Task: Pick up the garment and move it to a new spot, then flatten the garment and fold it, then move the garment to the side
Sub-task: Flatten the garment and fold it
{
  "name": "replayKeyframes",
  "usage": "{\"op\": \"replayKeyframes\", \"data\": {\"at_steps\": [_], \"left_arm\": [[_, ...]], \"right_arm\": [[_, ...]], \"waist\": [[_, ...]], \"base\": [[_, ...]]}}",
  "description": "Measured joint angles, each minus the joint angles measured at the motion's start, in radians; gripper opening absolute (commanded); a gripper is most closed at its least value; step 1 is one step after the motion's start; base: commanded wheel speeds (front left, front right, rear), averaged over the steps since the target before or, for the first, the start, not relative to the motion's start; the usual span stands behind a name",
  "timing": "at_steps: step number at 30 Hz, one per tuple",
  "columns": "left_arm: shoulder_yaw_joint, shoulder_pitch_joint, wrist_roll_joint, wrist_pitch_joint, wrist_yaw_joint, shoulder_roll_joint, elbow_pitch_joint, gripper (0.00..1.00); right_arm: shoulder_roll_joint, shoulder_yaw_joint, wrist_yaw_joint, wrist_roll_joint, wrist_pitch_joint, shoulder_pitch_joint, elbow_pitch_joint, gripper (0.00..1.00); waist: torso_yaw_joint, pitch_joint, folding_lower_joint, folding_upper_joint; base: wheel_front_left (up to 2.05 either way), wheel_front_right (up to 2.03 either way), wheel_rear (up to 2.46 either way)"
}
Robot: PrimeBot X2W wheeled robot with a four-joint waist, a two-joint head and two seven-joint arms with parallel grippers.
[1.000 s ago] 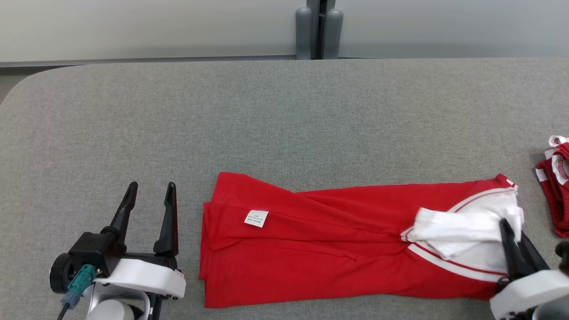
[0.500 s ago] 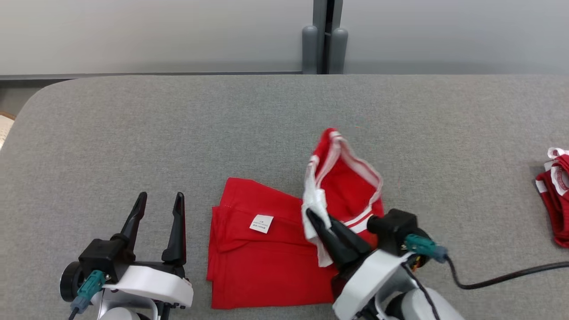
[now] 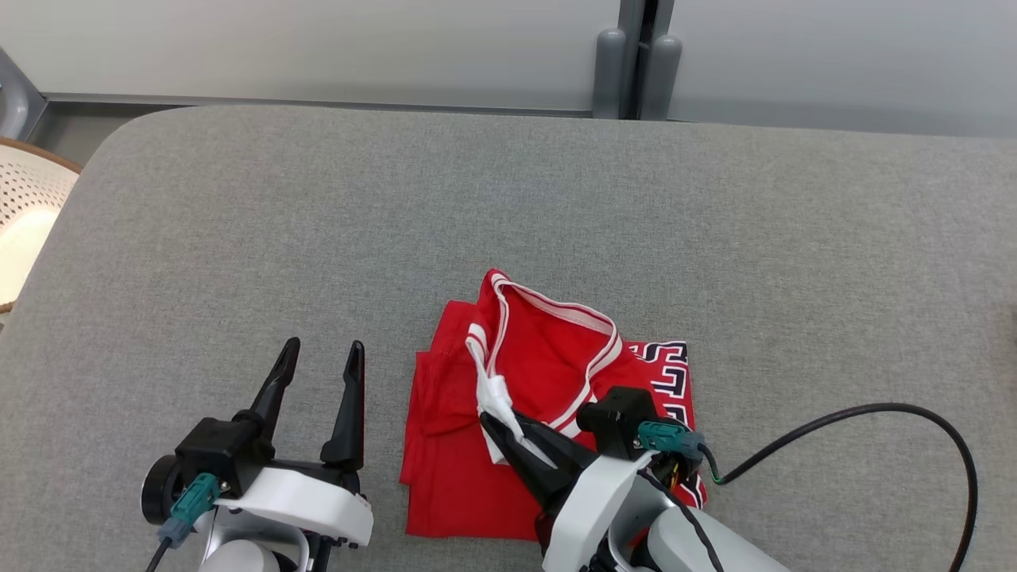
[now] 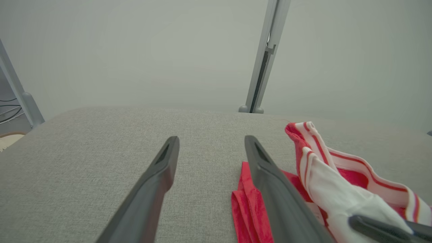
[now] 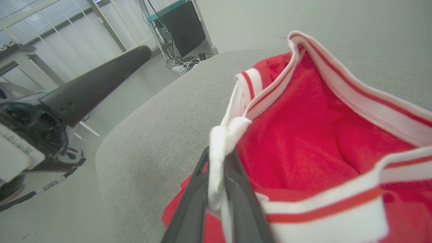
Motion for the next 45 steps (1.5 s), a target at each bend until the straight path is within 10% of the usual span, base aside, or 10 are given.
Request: {"op": "replayKeyframes", "data": {"at_steps": [1, 2, 13, 29, 45], "left_arm": [[-0.002, -0.003, 0.000, 0.000, 0.000, -0.002, 0.004, 1.00], [-0.003, -0.006, 0.001, -0.001, -0.004, -0.003, 0.008, 1.00], [0.013, -0.024, 0.010, -0.009, -0.007, 0.000, 0.030, 1.00], [0.060, 0.016, 0.007, -0.013, 0.011, 0.031, 0.009, 1.00], [0.067, 0.076, -0.002, 0.001, 0.037, 0.059, -0.023, 1.00]], "right_arm": [[-0.001, 0.013, 0.000, 0.002, -0.002, -0.013, 0.018, 0.91], [-0.001, 0.028, 0.000, 0.008, -0.015, -0.025, 0.029, 1.00], [0.001, 0.062, 0.000, 0.048, -0.186, -0.120, -0.057, 1.00], [-0.134, -0.609, 0.000, -0.184, -0.139, 0.175, -0.251, 1.00], [-0.120, -0.759, 0.000, -0.263, 0.010, 0.398, -0.467, 1.00]], "waist": [[0.002, 0.006, 0.0000, 0.0000], [0.004, 0.011, 0.0000, 0.0000], [-0.021, 0.031, 0.0000, 0.0000], [-0.123, -0.014, 0.0000, 0.0000], [-0.167, -0.062, 0.0000, 0.0000]], "base": [[0.00, 0.00, 0.00], [0.00, 0.00, 0.00], [0.00, 0.00, 0.00], [0.00, 0.00, 0.00], [0.00, 0.00, 0.00]]}}
